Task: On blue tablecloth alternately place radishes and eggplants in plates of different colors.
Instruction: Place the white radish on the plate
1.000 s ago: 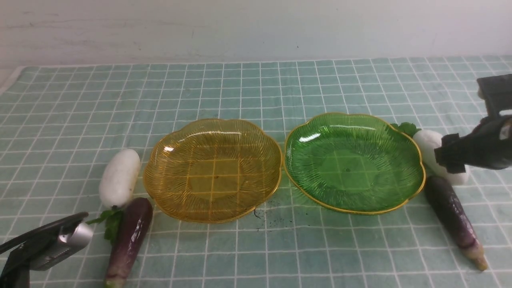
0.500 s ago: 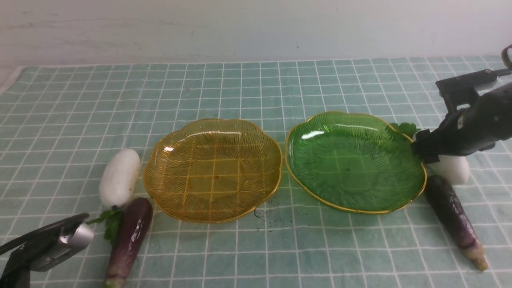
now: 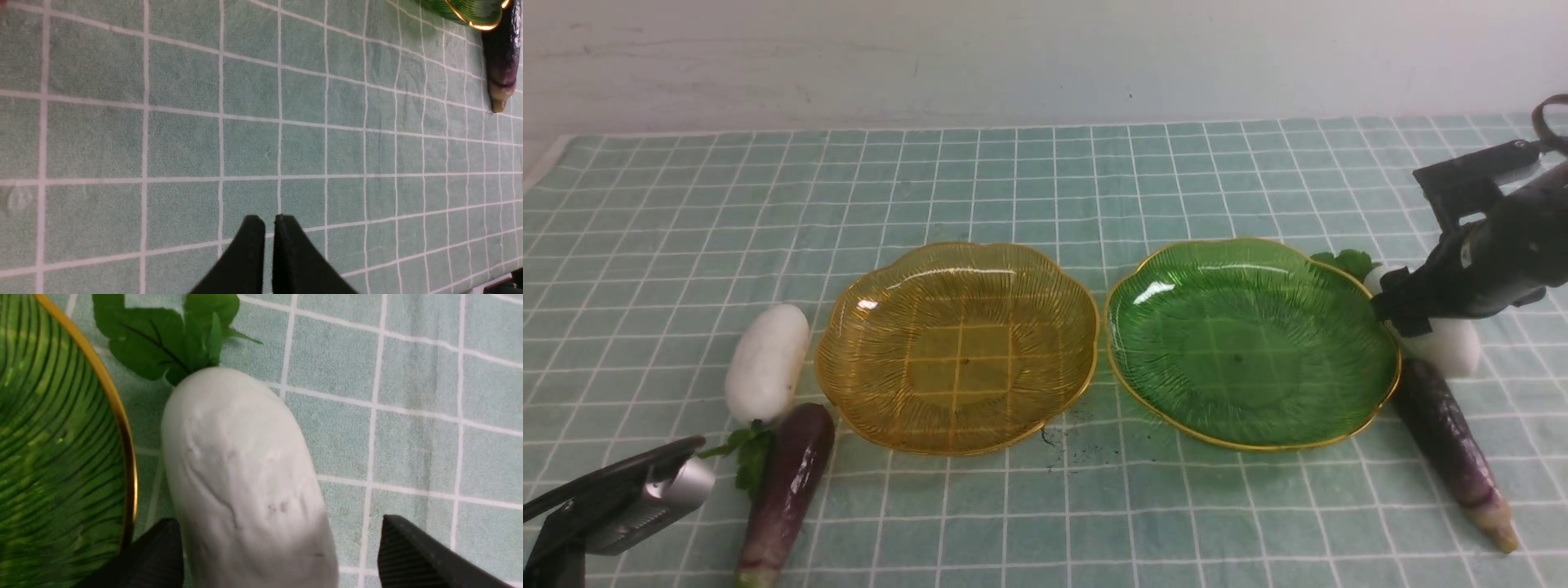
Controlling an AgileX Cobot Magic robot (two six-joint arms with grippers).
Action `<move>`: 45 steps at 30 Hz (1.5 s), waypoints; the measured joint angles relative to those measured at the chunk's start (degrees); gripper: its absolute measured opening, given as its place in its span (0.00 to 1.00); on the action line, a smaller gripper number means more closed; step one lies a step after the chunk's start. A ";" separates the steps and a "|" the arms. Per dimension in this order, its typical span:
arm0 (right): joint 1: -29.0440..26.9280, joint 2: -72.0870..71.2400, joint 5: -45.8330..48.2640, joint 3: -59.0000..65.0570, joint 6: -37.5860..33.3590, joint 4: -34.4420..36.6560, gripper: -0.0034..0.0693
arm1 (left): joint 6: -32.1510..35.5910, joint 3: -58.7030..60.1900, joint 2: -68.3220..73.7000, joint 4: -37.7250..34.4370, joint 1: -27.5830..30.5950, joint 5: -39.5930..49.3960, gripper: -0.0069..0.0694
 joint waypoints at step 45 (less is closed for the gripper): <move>10.03 -7.04 6.73 0.00 -6.17 18.01 0.68 | 0.00 0.00 0.00 0.05 0.00 0.00 0.12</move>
